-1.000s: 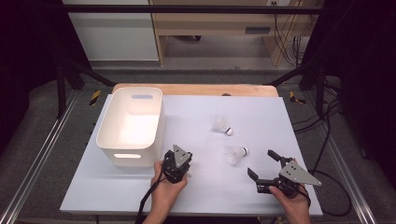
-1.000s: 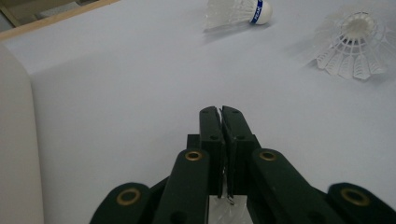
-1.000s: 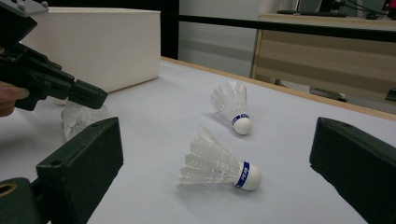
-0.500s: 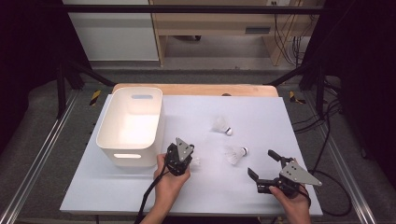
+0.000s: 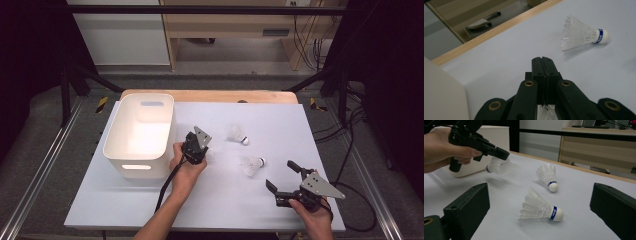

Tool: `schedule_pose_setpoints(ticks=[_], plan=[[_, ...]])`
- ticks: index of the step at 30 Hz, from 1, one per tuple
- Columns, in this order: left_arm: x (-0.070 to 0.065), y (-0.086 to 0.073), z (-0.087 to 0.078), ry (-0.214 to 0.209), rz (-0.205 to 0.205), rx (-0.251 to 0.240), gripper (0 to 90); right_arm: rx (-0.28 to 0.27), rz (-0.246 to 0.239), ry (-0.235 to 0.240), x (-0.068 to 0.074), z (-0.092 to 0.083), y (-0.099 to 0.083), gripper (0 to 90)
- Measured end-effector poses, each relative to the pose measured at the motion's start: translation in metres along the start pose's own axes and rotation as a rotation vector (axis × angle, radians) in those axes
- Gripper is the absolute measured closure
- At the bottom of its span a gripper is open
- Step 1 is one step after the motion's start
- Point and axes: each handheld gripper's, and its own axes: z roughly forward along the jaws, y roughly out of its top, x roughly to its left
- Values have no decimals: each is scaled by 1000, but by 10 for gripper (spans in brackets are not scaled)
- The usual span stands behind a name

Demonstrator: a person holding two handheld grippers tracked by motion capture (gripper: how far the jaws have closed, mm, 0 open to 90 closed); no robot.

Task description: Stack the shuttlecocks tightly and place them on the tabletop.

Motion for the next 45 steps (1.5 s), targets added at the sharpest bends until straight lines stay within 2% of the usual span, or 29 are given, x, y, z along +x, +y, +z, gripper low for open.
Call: schedule_pose_setpoints(ticks=[1,3,6,10,16,27,31,37,40,45], plan=[[2,0,2,-6,-8,-9,895,1,1,-2,0,0,0,32],[3,-1,5,-6,1,-6,894,-1,3,-3,-1,0,0,32],[3,-6,10,-8,8,28,894,-2,8,-1,-1,-1,0,32],[0,-8,14,-15,5,41,894,-2,3,2,0,0,0,32],[-1,-11,17,-2,9,63,893,-4,3,0,-1,-1,0,32],[0,-12,15,9,18,58,888,-2,2,1,0,-1,1,32],[-4,-12,16,-9,18,65,877,-4,4,0,-1,-1,1,32],[-11,-13,19,-24,11,73,793,-4,3,0,0,-1,1,32],[-12,-13,18,-24,1,71,700,-6,3,0,-1,-2,1,32],[-13,-12,15,-20,3,67,623,-6,7,1,-1,-1,1,31]])
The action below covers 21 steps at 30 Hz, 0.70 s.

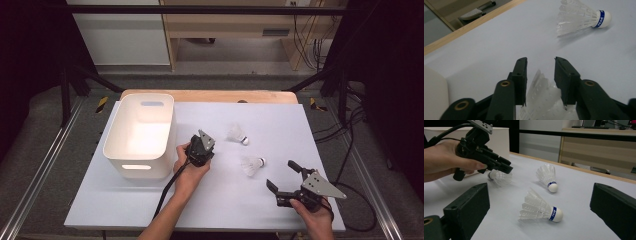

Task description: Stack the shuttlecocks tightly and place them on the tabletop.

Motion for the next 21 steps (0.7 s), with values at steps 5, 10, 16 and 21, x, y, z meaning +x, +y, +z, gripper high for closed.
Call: schedule_pose_setpoints(ticks=[5,10,16,21], plan=[[0,0,-5,6,-38,-24,472,2,-2,4,1,1,0,32],[-2,0,-9,-12,-36,-57,306,0,-3,1,0,1,0,32],[-2,1,-15,-46,-88,-97,174,4,-2,0,1,0,0,32],[-1,1,-26,-103,-119,-170,110,2,-4,-1,0,0,0,32]])
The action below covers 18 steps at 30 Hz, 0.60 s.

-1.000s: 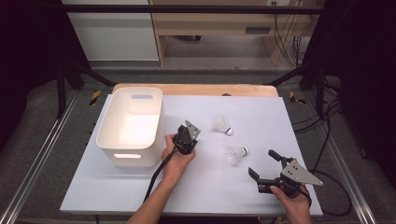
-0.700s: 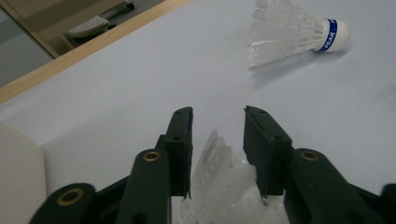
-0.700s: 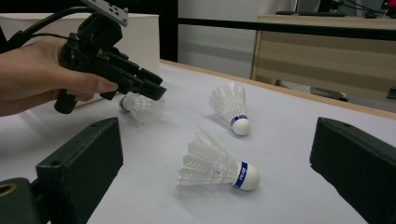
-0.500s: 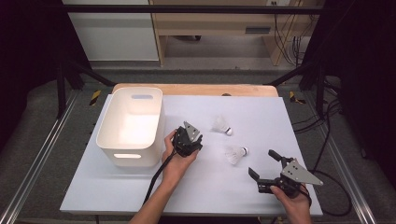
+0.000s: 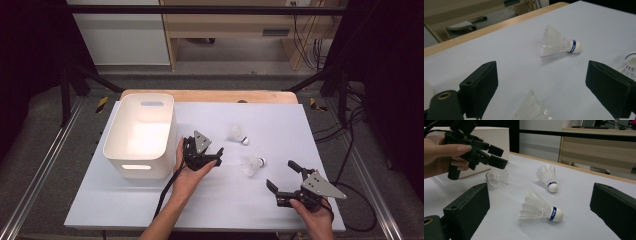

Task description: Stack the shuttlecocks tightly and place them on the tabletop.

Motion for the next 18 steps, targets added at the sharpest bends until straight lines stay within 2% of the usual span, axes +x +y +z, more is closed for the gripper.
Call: schedule_pose_setpoints(ticks=[1,3,7,8,13,14,18], plan=[[0,0,0,0,0,0,106,0,0,0,0,0,0,32],[-1,-1,-7,-32,-28,-40,90,1,0,-1,0,0,0,32],[-3,-4,-15,-53,-47,-62,77,3,-4,2,1,1,0,32],[-5,-6,-20,-60,-55,-82,75,6,-6,2,1,1,0,32],[-11,-10,-34,-80,-53,-121,75,10,2,4,2,1,0,32],[-12,-11,-37,-83,-55,-129,75,9,15,11,2,2,0,35],[-14,-18,-52,-99,-65,-158,74,26,3,0,3,2,-1,35]])
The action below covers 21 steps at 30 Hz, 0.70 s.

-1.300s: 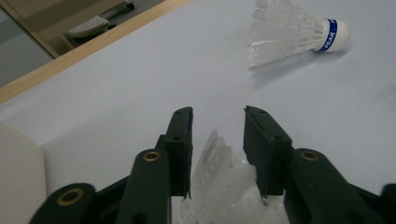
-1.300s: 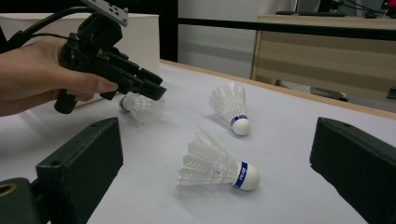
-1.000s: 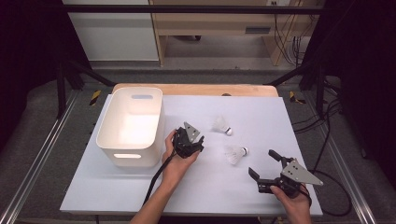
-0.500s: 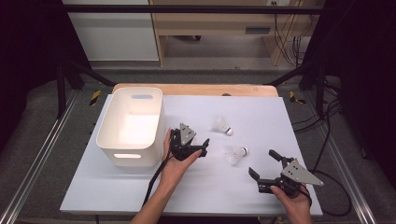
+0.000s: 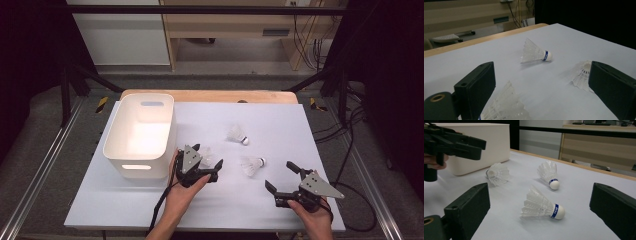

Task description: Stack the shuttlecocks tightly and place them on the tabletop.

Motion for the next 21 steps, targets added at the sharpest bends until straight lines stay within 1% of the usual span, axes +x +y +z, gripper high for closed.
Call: schedule_pose_setpoints(ticks=[2,4,5,6,7,8,10,11,12,13,14,15,17,19,20,21], plan=[[-1,-1,-3,-3,0,-9,74,-1,-6,-3,0,0,0,35],[-5,-3,-12,-3,22,-22,74,4,-7,-12,0,0,-1,35],[-5,-3,-12,-3,22,-22,74,4,-7,-12,0,0,-1,35],[-6,-5,-18,-9,23,-29,73,7,-9,-14,0,0,-1,35],[-6,-5,-18,-9,23,-29,72,7,-9,-14,0,0,-1,35],[-7,-6,-23,-19,22,-35,70,7,-10,-14,0,0,-1,35],[-8,-8,-28,-22,19,-43,64,7,-12,-16,0,0,-1,35],[-8,-8,-28,-22,19,-43,64,7,-12,-16,0,0,-1,35],[-7,-11,-34,-28,4,-52,63,7,-14,-15,0,0,-1,35],[-7,-11,-34,-28,4,-52,62,7,-14,-15,0,0,-1,35],[-7,-14,-40,-31,-2,-57,60,9,-18,-18,-1,0,-1,34],[-7,-14,-40,-31,-2,-57,58,9,-18,-18,-1,0,-1,34],[-6,-17,-46,-33,-5,-61,55,13,-16,-19,0,0,-1,34],[-5,-21,-54,-22,-2,-69,53,14,-19,-18,0,1,-2,33],[-5,-24,-62,-13,-3,-80,53,17,-21,-20,0,1,-2,33],[-5,-24,-62,-13,-3,-80,53,17,-21,-20,0,1,-2,33]])
